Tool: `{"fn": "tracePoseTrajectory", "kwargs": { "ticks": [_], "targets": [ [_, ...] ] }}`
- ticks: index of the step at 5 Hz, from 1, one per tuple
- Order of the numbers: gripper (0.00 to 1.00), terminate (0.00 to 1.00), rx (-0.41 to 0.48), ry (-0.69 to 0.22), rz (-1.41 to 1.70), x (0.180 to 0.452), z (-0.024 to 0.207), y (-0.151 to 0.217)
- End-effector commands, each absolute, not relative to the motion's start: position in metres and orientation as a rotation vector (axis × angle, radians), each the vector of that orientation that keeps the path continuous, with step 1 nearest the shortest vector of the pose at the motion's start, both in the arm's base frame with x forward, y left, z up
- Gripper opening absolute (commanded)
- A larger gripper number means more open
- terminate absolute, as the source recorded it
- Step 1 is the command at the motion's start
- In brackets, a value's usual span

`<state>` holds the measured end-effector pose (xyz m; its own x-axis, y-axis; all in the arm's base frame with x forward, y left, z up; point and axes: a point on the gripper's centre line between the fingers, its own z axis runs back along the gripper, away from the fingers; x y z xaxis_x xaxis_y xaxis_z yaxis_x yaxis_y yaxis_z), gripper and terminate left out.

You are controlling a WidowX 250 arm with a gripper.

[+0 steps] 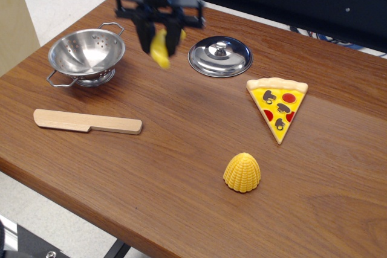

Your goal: Take banana out of colander

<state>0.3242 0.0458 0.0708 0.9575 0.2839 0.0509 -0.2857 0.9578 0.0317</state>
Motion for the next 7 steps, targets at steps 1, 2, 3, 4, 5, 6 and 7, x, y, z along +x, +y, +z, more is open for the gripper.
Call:
{"fn": "tracePoseTrajectory", "kwargs": {
  "ticks": [1, 2, 3, 4, 5, 6, 7],
  "targets": [
    [0.0, 0.0, 0.107, -0.117, 0.342, 0.331, 0.041, 0.011],
    [0.0, 0.0, 0.123, -0.135, 0.324, 0.325, 0.027, -0.007],
    [0.0, 0.0, 0.132, -0.124, 0.314, 0.317, 0.022, -0.019],
    [0.0, 0.0, 0.096, -0.076, 0.39, 0.313, 0.022, -0.027],
    [1.0, 0.0, 0.095, -0.064, 0.401, 0.315, 0.024, -0.029],
    [1.0, 0.0, 0.091, -0.093, 0.421, 0.319, 0.038, -0.022],
    [1.0, 0.0, 0.07, -0.117, 0.438, 0.325, 0.063, -0.013]
  ]
}}
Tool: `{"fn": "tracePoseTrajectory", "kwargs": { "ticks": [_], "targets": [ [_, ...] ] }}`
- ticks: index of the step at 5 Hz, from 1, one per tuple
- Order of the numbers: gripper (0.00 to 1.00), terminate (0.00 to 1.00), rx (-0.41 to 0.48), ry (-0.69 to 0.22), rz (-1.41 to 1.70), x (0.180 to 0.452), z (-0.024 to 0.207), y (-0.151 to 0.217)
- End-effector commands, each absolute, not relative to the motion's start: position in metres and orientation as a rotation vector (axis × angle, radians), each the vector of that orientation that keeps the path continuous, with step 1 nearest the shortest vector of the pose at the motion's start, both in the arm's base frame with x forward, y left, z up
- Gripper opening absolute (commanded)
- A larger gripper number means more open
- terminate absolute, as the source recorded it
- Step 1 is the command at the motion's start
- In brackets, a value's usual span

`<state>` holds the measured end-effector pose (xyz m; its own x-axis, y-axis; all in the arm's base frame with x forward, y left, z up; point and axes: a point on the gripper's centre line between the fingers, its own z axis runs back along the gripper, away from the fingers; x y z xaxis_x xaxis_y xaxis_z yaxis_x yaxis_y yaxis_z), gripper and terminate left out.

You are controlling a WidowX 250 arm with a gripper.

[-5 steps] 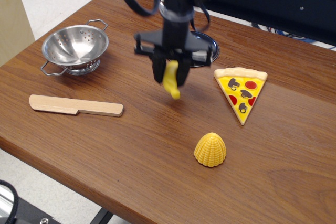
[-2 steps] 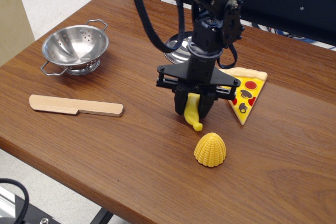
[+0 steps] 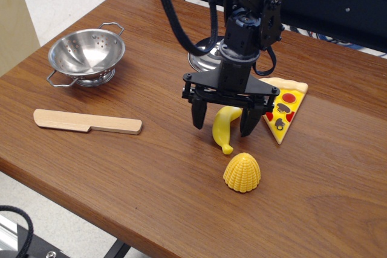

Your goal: Take banana out of colander

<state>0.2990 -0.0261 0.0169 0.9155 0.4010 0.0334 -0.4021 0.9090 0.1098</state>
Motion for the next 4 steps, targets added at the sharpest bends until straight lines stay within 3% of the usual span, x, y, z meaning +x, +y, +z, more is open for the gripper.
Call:
{"fn": "tracePoseTrajectory", "kwargs": {
  "ticks": [1, 3, 4],
  "targets": [
    [1.0, 0.0, 0.015, -0.14, 0.446, 0.3284, 0.0849, -0.01],
    [1.0, 0.0, 0.015, -0.14, 0.446, 0.3284, 0.0849, -0.01],
    [1.0, 1.0, 0.015, -0.14, 0.446, 0.3284, 0.0849, -0.01]
  ]
}}
